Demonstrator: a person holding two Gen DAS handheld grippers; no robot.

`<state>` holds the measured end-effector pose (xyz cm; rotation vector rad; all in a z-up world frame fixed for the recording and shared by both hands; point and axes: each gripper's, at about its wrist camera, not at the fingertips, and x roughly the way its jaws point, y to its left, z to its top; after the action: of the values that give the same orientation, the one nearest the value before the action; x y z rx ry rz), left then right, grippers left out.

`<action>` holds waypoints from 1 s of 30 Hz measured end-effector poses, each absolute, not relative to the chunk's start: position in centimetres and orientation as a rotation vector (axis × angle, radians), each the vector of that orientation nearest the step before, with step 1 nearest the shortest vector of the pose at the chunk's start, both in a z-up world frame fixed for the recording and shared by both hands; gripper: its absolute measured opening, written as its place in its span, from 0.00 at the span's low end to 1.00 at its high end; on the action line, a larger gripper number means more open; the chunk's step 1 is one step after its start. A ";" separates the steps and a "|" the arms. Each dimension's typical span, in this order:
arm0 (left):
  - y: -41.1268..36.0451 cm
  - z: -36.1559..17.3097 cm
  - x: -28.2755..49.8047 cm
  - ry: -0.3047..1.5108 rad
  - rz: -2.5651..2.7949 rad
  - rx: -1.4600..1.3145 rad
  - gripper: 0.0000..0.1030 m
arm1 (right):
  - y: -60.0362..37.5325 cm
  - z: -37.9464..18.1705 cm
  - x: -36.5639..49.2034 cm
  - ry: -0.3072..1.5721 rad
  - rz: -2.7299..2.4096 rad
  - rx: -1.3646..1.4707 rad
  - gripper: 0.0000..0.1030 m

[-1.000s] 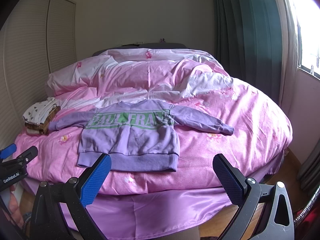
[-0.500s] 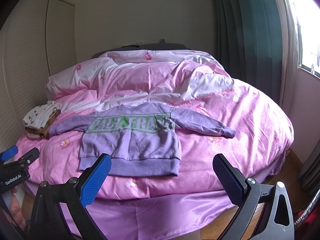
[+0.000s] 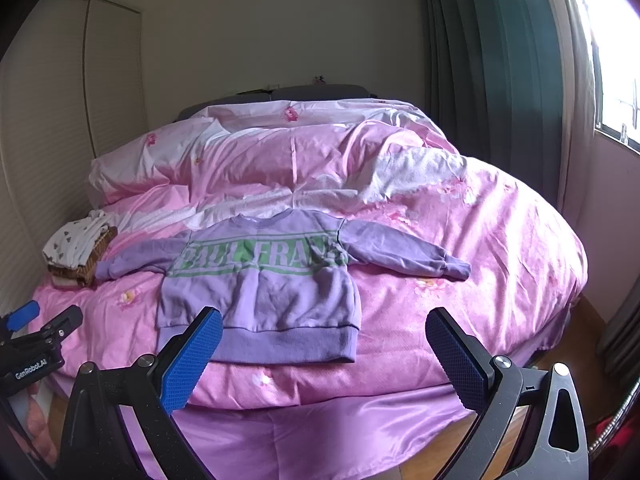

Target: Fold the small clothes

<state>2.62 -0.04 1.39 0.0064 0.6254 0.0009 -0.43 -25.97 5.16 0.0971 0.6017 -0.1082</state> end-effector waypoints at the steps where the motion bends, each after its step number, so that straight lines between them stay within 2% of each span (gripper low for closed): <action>1: -0.2 1.4 2.7 0.625 0.000 0.010 1.00 | -25.9 5.2 -0.3 0.601 -0.110 0.097 1.00; 17: -4.2 1.2 9.2 0.640 -0.040 0.038 1.00 | -29.1 4.2 4.2 0.635 -0.163 0.142 1.00; 30: -12.3 0.1 16.7 0.648 -0.147 0.053 1.00 | -36.9 2.5 8.9 0.640 -0.308 0.202 1.00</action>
<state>16.74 -12.30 0.09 0.0527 0.6478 -0.1475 8.95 -36.86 2.46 0.2020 0.6399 -0.3078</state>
